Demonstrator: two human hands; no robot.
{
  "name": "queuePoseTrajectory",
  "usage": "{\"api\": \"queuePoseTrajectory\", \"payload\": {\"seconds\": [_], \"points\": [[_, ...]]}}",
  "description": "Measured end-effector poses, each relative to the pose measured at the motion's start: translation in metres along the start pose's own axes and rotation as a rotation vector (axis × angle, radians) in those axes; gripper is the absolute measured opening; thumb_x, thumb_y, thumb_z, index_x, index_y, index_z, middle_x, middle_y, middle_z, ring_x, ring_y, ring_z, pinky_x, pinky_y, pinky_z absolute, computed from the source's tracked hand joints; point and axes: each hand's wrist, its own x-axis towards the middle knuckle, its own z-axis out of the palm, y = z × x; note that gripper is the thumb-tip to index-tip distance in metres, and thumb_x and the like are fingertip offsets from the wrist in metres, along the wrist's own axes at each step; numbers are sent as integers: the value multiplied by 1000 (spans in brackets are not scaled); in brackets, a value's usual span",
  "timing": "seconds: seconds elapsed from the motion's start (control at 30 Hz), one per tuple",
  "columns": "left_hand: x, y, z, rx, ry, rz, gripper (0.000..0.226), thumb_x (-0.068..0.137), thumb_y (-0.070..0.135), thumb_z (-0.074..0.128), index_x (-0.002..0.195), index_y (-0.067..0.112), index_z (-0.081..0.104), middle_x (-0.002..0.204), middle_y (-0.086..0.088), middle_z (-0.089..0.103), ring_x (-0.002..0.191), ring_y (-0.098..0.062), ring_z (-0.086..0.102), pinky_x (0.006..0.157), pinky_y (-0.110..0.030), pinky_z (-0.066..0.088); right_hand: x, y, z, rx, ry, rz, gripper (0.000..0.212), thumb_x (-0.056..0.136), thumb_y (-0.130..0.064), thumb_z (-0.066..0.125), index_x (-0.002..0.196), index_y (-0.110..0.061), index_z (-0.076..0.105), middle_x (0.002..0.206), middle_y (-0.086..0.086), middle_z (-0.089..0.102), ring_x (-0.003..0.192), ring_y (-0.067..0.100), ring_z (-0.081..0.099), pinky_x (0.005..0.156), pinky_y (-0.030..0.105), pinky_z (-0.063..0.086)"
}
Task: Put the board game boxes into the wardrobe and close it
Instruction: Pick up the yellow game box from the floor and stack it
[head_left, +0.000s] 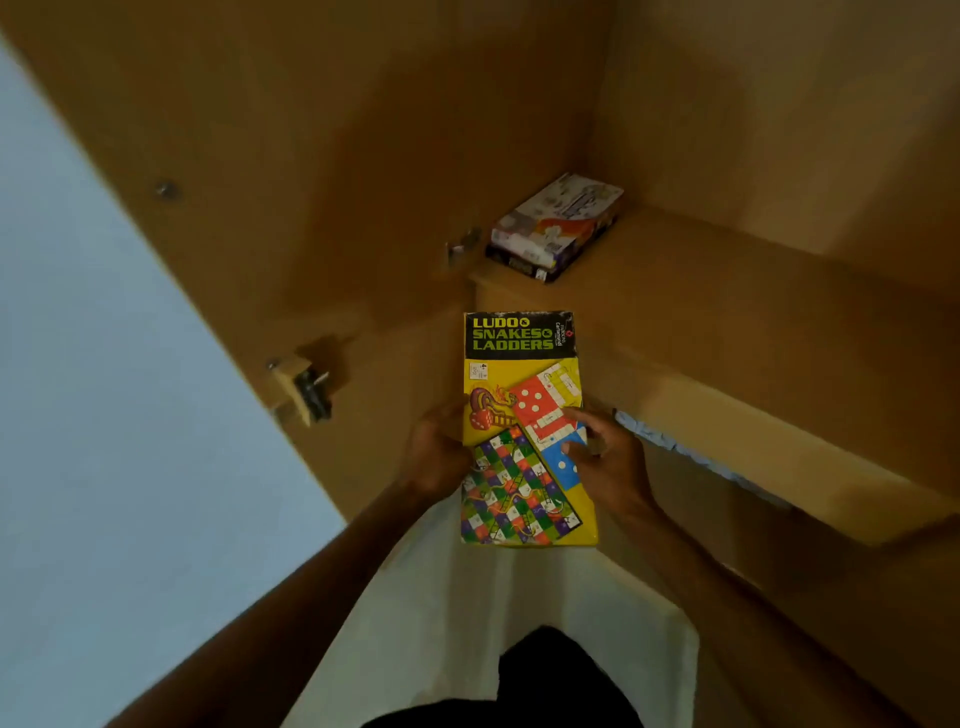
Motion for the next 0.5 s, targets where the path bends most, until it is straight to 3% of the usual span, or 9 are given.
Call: {"api": "queuePoseTrajectory", "payload": {"seconds": [0.07,0.13,0.23,0.3,0.4,0.5], "points": [[48,6,4,-20,-6,29,53,77,-10,68,109,31,58,110,9,66,81,-9,68,65,-12,53,44,-1,-7,1,17,-33,37,84,8,64,119,-4,63,120,0,59,104,8,57,72,-2,43],[100,13,13,-54,29,44,58,76,-14,67,106,36,58,108,13,65,86,-20,68,71,-22,57,96,3,-15,-23,57,-84,37,82,10,66,116,-5,65,122,1,57,108,10,56,76,-3,42],[175,28,29,-73,62,35,58,77,-12,66,95,42,55,100,19,63,81,-19,67,74,-34,55,176,8,-28,-67,82,-116,37,82,9,67,115,-7,66,123,3,56,109,9,53,76,-5,40],[229,38,40,-74,85,37,47,80,-3,67,97,40,59,104,9,67,86,-22,69,75,-37,57,231,11,-39,-91,85,-126,36,82,7,67,114,-9,67,123,2,56,111,10,53,79,-2,41],[295,42,49,-26,122,20,35,82,4,64,111,23,65,114,-1,68,95,-27,68,79,-45,58,299,15,-50,-131,91,-146,30,85,2,66,111,-12,68,123,5,57,111,14,56,94,21,49],[355,52,59,-80,116,-28,39,79,-4,63,108,23,61,114,-11,66,84,-30,66,73,-45,57,363,13,-57,-143,91,-154,22,86,-1,65,106,-10,70,119,9,59,110,23,59,96,37,51]]}}
